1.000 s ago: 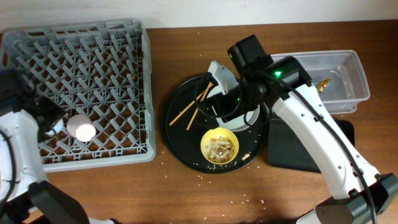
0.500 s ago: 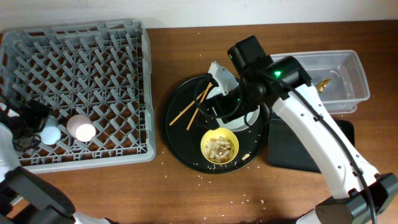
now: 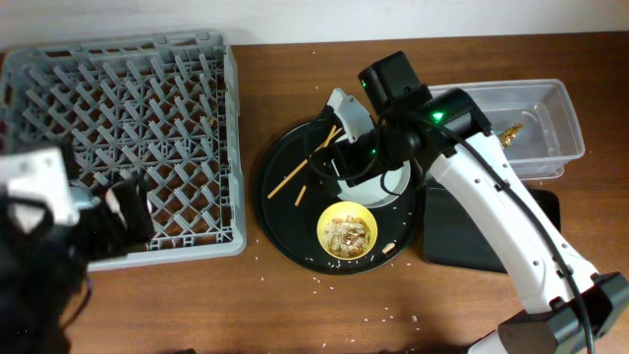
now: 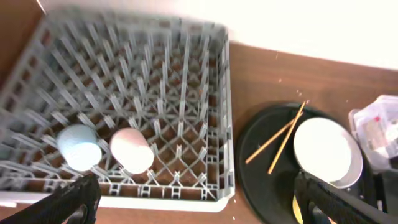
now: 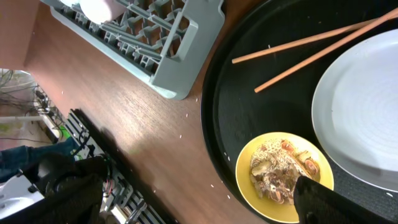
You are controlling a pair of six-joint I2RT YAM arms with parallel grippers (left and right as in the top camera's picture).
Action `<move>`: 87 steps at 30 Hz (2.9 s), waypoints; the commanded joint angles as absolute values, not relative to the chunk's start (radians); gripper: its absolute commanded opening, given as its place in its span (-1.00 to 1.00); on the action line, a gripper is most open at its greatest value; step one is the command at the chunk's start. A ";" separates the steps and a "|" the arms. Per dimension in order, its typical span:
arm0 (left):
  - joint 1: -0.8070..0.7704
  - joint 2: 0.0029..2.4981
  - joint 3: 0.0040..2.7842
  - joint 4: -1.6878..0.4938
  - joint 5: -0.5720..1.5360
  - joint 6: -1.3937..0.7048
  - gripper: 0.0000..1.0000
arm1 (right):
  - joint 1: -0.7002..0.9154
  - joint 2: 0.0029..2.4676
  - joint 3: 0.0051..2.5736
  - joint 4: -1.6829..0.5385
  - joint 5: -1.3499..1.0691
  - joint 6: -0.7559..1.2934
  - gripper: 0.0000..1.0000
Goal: Sort waste into correct bins and load items into the dishwasher rack
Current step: 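Withdraw the left gripper from the rack toward the front, then grasp the yellow bowl with the right gripper and lift it, then tip the yellow bowl over the black tray to dump the scraps, then set the empty yellow bowl back on the round tray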
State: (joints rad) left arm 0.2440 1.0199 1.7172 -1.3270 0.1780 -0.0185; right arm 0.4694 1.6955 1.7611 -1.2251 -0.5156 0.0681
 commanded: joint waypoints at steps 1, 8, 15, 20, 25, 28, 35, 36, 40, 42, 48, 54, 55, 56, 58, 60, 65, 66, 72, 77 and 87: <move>0.242 0.925 1.728 -1.356 0.170 -0.006 0.99 | 0.478 1.702 1.757 -1.223 -0.508 0.068 0.97; 0.242 0.868 1.725 -1.688 0.170 -0.006 0.99 | 0.477 1.702 1.757 -1.238 -0.514 0.067 0.97; 0.242 0.868 1.725 -1.688 0.170 -0.007 0.99 | 0.427 1.672 1.757 -1.248 -0.453 -0.001 0.97; 0.242 0.868 1.725 -1.687 0.170 -0.006 0.99 | 0.426 1.657 1.757 -1.307 -0.562 0.014 0.97; 0.242 0.868 1.725 -1.688 0.170 -0.006 0.99 | 0.498 1.679 1.747 -1.261 -0.466 0.101 0.93; 0.242 0.868 1.725 -1.687 0.170 -0.006 0.99 | 0.763 1.697 1.462 -1.085 0.094 0.626 0.68; 0.242 0.868 1.725 -1.687 0.170 -0.006 0.99 | 0.729 1.909 1.242 -0.822 -0.179 0.741 -0.02; 0.242 0.868 1.725 -1.687 0.170 -0.007 0.99 | 0.681 1.904 1.250 -0.822 -0.227 0.721 -0.79; 0.242 0.868 1.725 -1.688 0.170 -0.006 0.99 | 0.548 1.723 1.340 -0.884 -0.270 0.624 -0.92; 0.242 0.868 1.725 -1.687 0.170 -0.006 0.99 | 0.374 1.593 1.340 -0.927 -0.364 0.585 -0.92; 0.242 0.868 1.725 -1.688 0.170 -0.006 0.99 | -0.233 1.595 1.293 -1.084 -0.880 0.076 -0.92; 0.242 0.868 1.725 -1.688 0.170 -0.006 0.99 | -0.457 1.613 0.946 -0.730 -1.353 -0.113 -0.92; 0.242 0.868 1.725 -1.688 0.170 -0.006 0.99 | -0.472 1.613 0.946 -0.698 -1.464 -0.125 -0.92; 0.242 0.868 1.725 -1.688 0.170 -0.006 0.99 | -0.472 1.613 0.946 -0.698 -1.471 -0.131 -0.92; 0.242 0.868 1.725 -1.687 0.170 -0.007 0.99 | -0.471 1.613 0.946 -0.699 -1.486 -0.135 -0.92; 0.242 0.868 1.725 -1.688 0.170 -0.006 0.99 | -0.472 1.613 0.946 -0.738 -1.412 -0.091 -0.92; 0.242 0.868 1.725 -1.687 0.170 -0.006 0.99 | -0.478 1.614 0.945 -0.780 -1.345 -0.065 -0.92; 0.242 0.868 1.725 -1.688 0.170 -0.006 0.99 | -0.470 1.612 0.945 -0.848 -1.477 -0.181 -0.92; 0.242 0.868 1.725 -1.687 0.170 -0.006 0.99 | -0.438 1.617 0.939 -0.834 -1.171 -0.022 -0.92; 0.242 0.868 1.725 -1.687 0.170 -0.006 0.99 | -0.315 1.504 0.979 -0.900 -1.111 -0.151 -0.92; 0.242 0.868 1.725 -1.687 0.170 -0.006 0.99 | 0.572 1.466 1.084 -0.803 -0.350 -0.066 -0.89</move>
